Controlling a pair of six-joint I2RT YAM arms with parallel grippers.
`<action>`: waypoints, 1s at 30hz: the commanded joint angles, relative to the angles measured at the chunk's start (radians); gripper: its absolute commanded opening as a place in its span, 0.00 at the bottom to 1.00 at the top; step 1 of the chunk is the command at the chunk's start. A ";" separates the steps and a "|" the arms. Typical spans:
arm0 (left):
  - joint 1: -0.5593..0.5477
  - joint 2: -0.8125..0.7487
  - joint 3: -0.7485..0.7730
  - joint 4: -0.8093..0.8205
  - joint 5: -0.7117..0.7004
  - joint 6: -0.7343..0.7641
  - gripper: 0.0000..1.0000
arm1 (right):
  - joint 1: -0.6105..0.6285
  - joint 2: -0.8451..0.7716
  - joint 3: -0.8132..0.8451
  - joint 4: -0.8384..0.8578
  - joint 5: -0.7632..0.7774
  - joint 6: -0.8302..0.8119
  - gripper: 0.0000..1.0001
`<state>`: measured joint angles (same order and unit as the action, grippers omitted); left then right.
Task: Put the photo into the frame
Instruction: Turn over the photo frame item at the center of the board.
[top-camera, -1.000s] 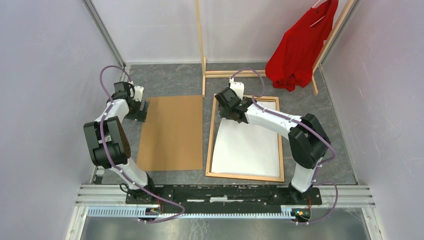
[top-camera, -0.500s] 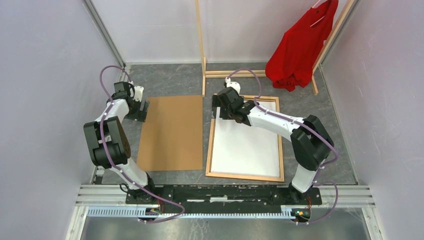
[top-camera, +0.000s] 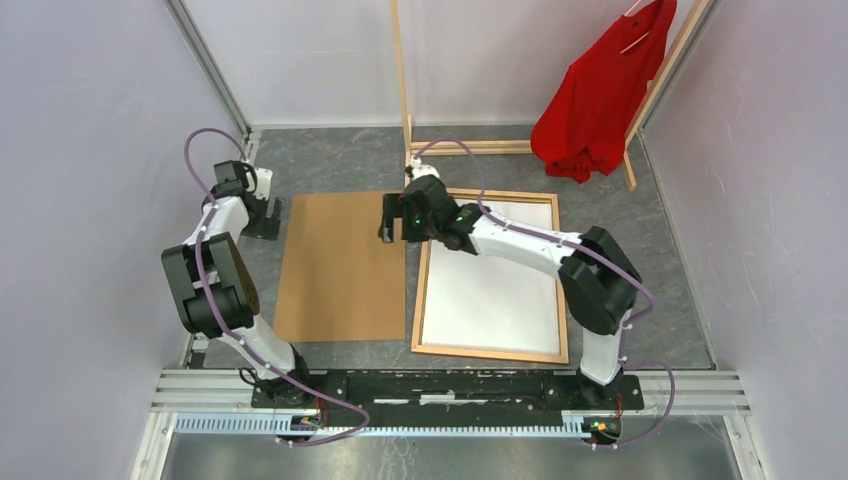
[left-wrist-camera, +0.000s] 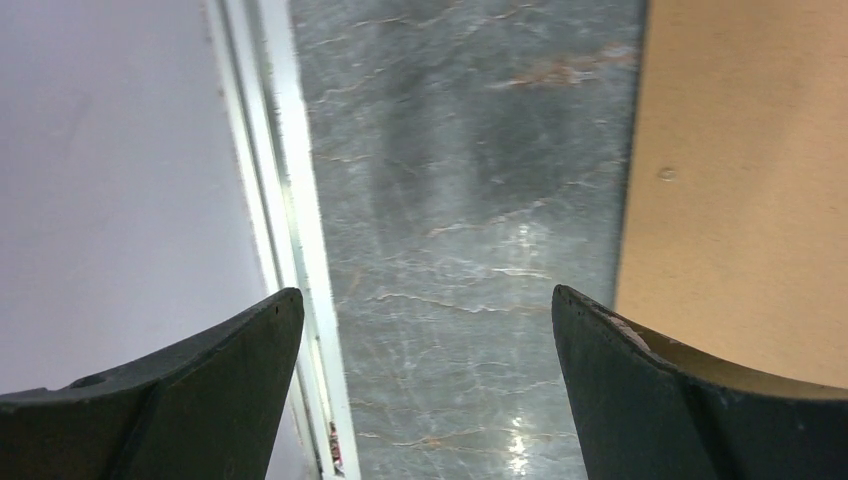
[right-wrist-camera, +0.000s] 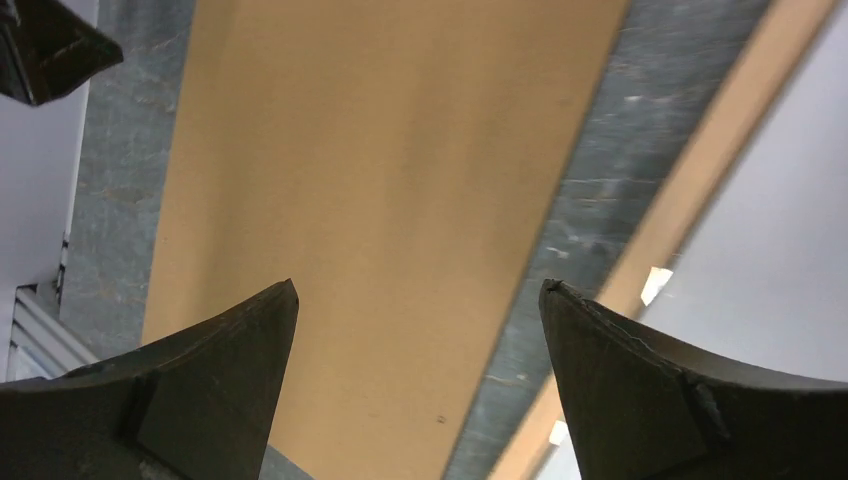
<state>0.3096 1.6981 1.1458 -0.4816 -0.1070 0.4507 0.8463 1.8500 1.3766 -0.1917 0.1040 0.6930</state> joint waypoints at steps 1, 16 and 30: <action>0.025 0.026 0.027 0.044 -0.038 0.036 1.00 | 0.031 0.104 0.094 0.005 -0.023 0.038 0.98; 0.012 0.107 -0.115 0.082 0.057 -0.013 0.97 | 0.034 0.313 0.177 -0.039 0.000 0.099 0.98; -0.051 0.151 -0.151 0.072 0.122 -0.033 0.80 | 0.024 0.334 0.160 0.197 -0.285 0.251 0.98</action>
<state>0.2955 1.7699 1.0573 -0.3382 -0.0807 0.4568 0.8696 2.1738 1.5524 -0.1421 -0.0261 0.8520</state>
